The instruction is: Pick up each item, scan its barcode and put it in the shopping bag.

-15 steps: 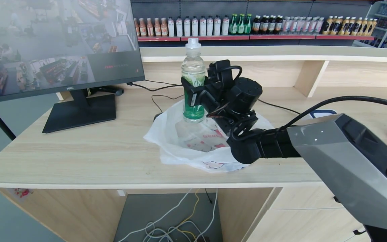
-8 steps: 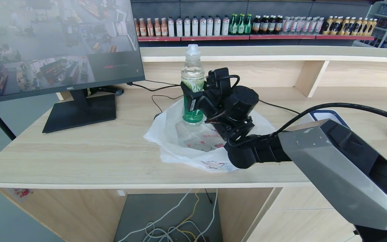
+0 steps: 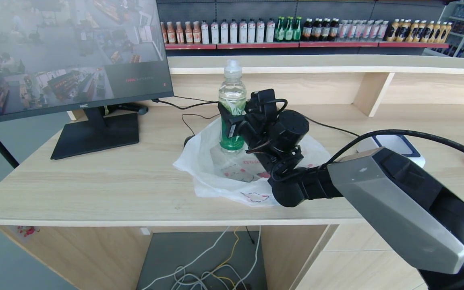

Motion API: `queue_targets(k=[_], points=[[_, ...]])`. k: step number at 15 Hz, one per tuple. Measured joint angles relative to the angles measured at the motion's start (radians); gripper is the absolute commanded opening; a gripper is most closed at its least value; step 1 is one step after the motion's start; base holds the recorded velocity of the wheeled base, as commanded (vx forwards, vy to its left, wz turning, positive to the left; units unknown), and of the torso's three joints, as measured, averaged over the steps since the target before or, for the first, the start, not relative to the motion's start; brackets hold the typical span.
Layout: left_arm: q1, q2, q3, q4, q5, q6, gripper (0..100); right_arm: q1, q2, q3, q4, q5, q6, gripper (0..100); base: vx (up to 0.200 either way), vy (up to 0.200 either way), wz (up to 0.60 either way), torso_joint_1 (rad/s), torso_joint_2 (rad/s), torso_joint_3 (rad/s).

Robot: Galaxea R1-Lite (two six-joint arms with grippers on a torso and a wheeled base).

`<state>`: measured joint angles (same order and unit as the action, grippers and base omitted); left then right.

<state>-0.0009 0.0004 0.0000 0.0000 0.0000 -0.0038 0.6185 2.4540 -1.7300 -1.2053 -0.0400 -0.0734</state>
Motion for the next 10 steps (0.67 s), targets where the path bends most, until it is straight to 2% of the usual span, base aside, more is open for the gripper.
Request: queue_targets(k=[10], points=[[0.000,0.000,0.000,0.000,0.000,0.000,100,0.001,-0.029,0.138,-0.042,0.001,0.003,0,0.000,0.000,0.00,0.000,0.00,0.000]])
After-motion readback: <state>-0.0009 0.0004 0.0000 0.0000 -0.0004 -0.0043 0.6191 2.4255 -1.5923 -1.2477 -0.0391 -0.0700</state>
